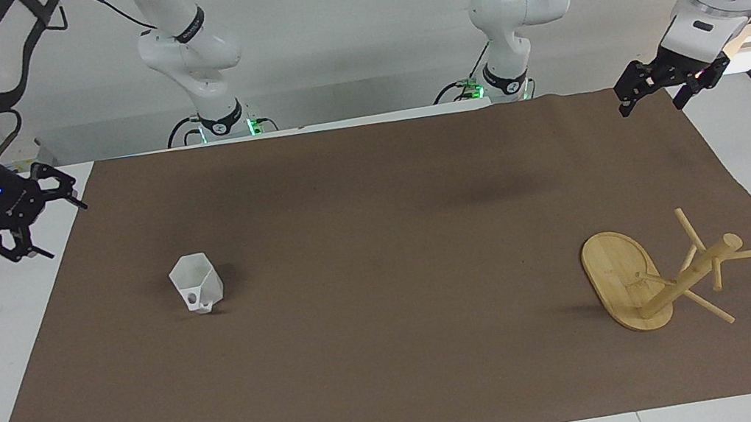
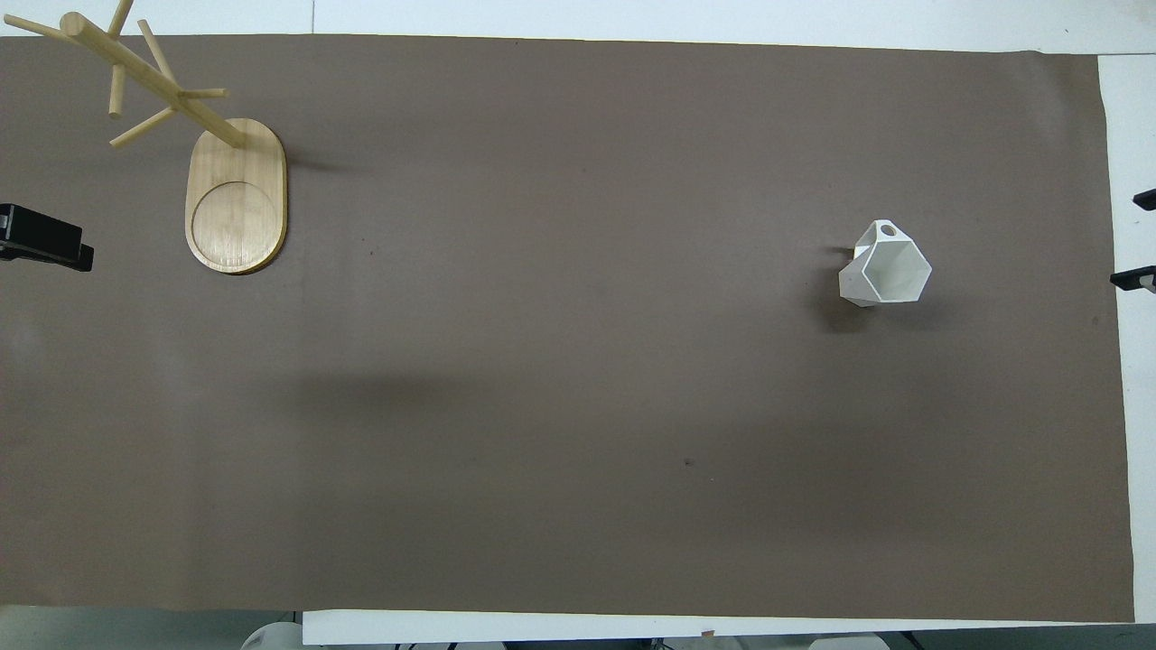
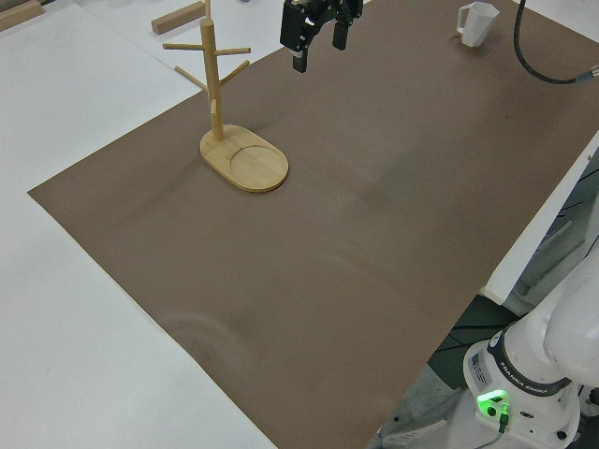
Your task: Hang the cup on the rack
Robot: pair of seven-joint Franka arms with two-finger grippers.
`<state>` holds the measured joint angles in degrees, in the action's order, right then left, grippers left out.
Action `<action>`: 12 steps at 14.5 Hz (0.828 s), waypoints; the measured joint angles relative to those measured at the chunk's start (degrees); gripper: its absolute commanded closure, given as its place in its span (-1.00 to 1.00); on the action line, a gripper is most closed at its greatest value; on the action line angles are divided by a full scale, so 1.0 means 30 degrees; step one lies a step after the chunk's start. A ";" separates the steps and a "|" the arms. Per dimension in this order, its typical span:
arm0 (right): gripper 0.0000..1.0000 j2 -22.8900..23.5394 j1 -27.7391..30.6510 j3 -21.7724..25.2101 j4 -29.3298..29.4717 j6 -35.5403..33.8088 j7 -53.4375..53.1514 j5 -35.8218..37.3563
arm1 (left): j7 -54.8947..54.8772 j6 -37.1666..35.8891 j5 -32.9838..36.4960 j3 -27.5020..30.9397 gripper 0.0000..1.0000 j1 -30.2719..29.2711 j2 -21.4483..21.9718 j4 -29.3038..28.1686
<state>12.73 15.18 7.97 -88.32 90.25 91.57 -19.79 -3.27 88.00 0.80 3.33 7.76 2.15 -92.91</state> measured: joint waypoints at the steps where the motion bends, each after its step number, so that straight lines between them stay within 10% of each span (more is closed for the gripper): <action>1: -1.00 0.0691 0.0578 0.0000 0.0068 -0.0001 0.1938 -0.1287 | 0.0000 0.0000 0.0000 0.0000 -1.00 0.0000 0.0000 0.0000; 12: -1.00 0.9691 0.3984 -0.0198 -0.0038 -0.4660 1.5381 -1.2933 | 0.0000 0.0000 0.0000 0.0000 -1.00 0.0000 0.0000 0.0000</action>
<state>41.80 27.13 7.38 -88.44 76.26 137.71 -58.59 -3.27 88.00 0.80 3.33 7.76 2.15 -92.91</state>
